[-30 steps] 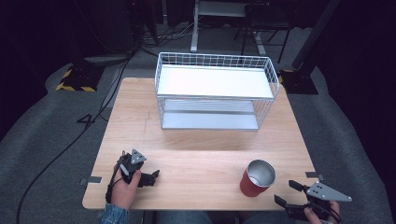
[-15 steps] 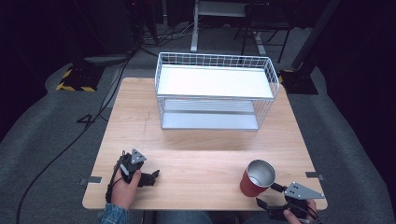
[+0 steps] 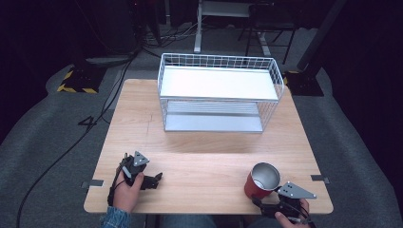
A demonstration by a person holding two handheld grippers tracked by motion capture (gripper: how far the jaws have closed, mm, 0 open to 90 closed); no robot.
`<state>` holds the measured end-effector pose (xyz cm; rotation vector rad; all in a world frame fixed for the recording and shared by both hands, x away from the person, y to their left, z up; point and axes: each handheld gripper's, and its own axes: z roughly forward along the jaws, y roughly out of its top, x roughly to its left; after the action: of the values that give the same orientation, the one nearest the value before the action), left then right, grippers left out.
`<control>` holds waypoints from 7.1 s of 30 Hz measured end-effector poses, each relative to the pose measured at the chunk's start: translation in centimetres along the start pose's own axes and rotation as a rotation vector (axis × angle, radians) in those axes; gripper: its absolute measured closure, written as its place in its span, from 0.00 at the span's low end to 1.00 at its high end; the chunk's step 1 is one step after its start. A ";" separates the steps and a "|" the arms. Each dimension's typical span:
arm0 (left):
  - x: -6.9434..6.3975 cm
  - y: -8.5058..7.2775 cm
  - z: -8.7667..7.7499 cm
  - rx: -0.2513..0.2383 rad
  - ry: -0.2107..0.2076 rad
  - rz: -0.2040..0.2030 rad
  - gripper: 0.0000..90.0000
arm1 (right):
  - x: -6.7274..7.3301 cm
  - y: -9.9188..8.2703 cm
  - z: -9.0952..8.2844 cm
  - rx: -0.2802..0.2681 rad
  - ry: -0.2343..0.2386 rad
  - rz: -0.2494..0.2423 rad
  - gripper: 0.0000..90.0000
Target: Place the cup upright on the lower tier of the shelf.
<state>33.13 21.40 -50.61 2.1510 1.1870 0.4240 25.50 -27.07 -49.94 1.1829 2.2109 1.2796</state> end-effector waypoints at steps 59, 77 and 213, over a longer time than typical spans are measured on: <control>0.0 0.0 0.0 0.003 -0.004 0.001 0.00 | 1.6 -0.2 2.1 -0.219 -0.170 -0.024 0.19; 0.0 0.0 0.0 0.003 -0.004 0.001 0.00 | 1.7 4.3 1.4 -0.242 -0.138 -0.066 0.19; 0.1 0.0 0.0 0.005 0.000 0.009 0.00 | -4.1 17.7 25.2 -0.218 -0.088 -0.025 0.17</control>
<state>33.20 21.49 -50.58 2.1613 1.1792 0.4252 52.47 -11.65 -49.42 1.1030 1.9611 1.3899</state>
